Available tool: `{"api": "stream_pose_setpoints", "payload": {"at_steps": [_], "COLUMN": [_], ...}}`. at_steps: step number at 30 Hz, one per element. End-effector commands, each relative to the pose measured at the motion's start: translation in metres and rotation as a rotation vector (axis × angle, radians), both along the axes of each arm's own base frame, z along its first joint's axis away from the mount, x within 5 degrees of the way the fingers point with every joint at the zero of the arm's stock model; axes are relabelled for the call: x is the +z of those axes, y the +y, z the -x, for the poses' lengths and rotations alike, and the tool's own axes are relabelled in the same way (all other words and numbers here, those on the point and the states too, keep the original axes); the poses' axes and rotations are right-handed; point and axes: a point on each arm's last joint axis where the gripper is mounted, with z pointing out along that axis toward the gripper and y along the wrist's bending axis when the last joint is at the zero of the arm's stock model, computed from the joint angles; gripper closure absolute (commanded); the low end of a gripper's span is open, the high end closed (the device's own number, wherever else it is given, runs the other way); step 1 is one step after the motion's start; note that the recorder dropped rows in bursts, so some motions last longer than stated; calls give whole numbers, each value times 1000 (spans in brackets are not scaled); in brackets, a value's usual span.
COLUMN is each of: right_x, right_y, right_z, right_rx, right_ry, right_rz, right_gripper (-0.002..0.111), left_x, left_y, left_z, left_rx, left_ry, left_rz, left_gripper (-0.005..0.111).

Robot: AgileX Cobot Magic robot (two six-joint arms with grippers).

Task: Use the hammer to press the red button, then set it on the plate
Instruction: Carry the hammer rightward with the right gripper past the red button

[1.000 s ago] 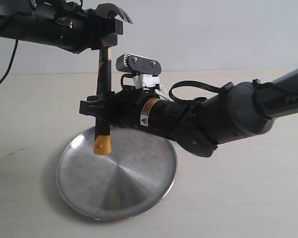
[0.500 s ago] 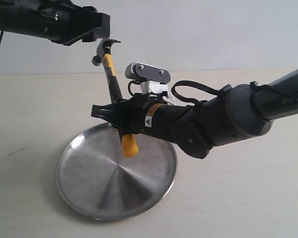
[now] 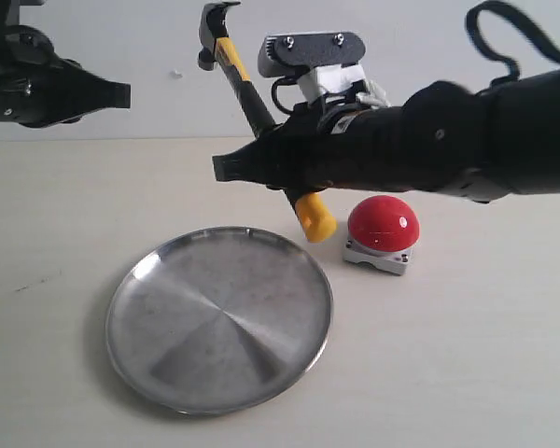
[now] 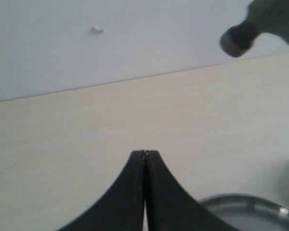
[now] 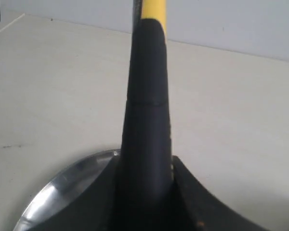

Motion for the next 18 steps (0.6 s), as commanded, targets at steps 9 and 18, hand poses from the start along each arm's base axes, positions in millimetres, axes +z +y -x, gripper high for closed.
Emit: {"api": "stream_pose_setpoints", "payload": {"at_steps": [9, 18], "right_x": [15, 13], "right_y": [-95, -112], "right_z": [6, 35], "right_rx": [-158, -105], "right_ry": [39, 83], "right_rz": [38, 95], "right_gripper": [108, 108], "left_x": [-8, -37], "left_y": [31, 40], "left_z": [63, 126], "left_rx": [110, 129], "left_ry": [-139, -225], "left_rz": [-32, -28], "left_gripper": [107, 107]}}
